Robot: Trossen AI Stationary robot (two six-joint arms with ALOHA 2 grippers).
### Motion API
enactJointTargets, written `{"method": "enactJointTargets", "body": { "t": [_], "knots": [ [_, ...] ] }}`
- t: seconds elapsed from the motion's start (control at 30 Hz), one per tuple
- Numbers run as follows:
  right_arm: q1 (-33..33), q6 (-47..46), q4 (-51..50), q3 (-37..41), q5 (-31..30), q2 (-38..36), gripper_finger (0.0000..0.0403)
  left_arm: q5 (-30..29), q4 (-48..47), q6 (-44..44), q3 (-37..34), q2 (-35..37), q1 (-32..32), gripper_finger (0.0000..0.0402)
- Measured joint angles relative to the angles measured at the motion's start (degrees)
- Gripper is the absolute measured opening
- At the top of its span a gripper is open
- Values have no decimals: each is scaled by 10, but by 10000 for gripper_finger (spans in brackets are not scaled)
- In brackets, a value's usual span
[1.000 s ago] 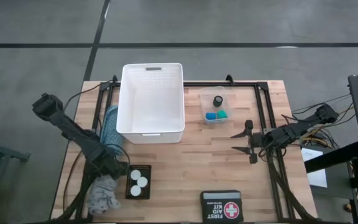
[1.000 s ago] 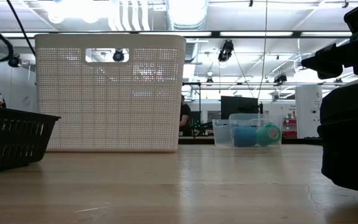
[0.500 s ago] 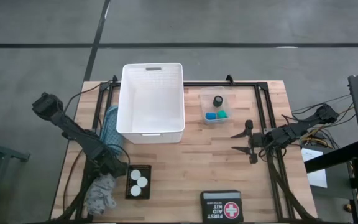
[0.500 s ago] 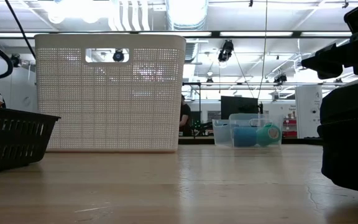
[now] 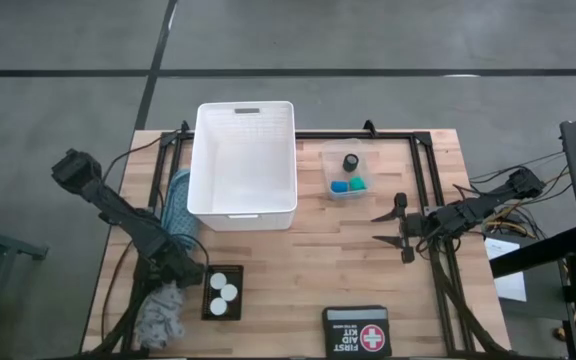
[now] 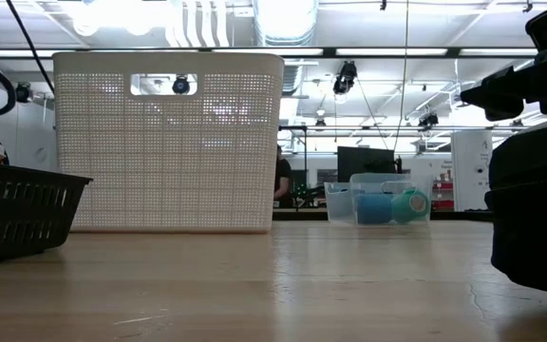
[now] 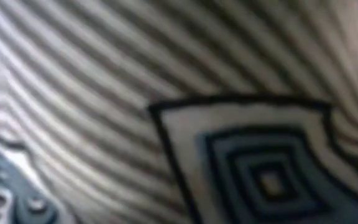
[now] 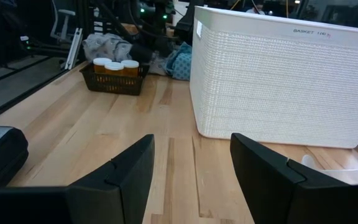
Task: Pick & place medical supplies in basket/bin
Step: Put the light gray patient gown into the white bin
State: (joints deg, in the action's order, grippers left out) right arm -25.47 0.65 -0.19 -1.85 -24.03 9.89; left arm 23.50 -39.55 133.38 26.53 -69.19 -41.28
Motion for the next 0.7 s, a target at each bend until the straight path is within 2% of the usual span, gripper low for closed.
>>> {"method": "enactJointTargets", "body": {
  "t": [0.27, 0.7],
  "knots": [
    [0, 0, 0, 0, 0, 0, 206, -6, -5, -12, 20, 0, 0, 119],
    [0, 0, 0, 0, 0, 0, 206, 17, -51, -15, 84, 24, 0, 117]
  ]
}}
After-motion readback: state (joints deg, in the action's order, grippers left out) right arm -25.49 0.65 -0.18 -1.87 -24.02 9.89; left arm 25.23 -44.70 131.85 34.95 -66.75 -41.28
